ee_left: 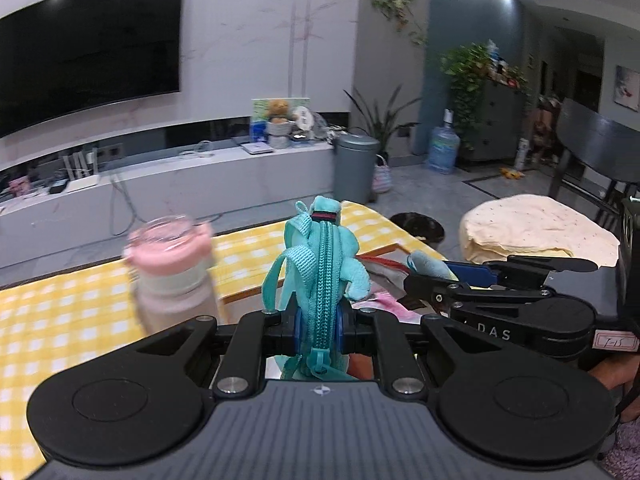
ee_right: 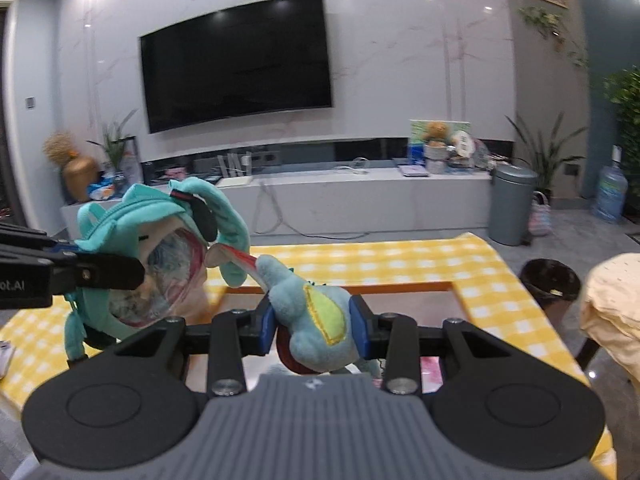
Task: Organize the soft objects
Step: 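Carry the teal backpack and plush toy over the white box with both tools, then open both tools to drop the backpack and plush into the box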
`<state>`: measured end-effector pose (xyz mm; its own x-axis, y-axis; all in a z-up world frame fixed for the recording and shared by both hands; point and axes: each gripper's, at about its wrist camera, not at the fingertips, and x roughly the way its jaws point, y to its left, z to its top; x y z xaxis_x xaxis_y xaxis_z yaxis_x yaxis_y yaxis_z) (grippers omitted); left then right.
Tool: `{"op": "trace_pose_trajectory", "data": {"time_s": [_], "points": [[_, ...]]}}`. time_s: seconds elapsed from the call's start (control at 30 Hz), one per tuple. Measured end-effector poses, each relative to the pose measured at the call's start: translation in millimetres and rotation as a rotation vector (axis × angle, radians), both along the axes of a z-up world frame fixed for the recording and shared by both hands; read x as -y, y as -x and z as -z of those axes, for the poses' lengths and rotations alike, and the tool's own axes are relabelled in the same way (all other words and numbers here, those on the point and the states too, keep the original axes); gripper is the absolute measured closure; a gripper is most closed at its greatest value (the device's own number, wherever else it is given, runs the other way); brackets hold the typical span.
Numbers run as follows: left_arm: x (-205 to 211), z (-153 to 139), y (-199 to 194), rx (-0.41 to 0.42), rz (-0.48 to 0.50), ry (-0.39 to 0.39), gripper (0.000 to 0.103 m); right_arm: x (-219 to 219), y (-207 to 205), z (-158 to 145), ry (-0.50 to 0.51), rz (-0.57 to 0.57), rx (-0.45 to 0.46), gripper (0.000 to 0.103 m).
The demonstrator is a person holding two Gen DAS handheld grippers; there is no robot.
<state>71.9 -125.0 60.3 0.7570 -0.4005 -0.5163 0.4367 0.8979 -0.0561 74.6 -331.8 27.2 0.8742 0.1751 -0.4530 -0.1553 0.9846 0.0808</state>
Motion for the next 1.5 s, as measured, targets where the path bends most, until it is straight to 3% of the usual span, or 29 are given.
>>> {"op": "trace_pose_trajectory", "data": {"time_s": [0.27,0.67,1.07,1.3,1.37,1.5], "points": [[56,18,-34,-0.052,0.092,-0.024,0.086,45,-38,31,0.055,0.1,-0.103,0.066],[100,89,-96,-0.242,0.07,-0.137,0.086,50,-90,91,0.21,0.105,-0.316,0.065],[107,134,-128,-0.339,0.053,-0.234,0.083,43,-109,106,0.305,0.091,-0.363,0.067],[108,132,-131,-0.339,0.051,-0.238,0.071,44,-108,101,0.343,0.071,-0.354,0.063],[108,128,-130,-0.328,0.051,-0.237,0.064,44,-106,99,0.352,0.062,-0.352,0.055],[106,115,-123,-0.299,0.054,-0.211,0.045,47,-99,92,0.338,0.037,-0.339,0.05]]}}
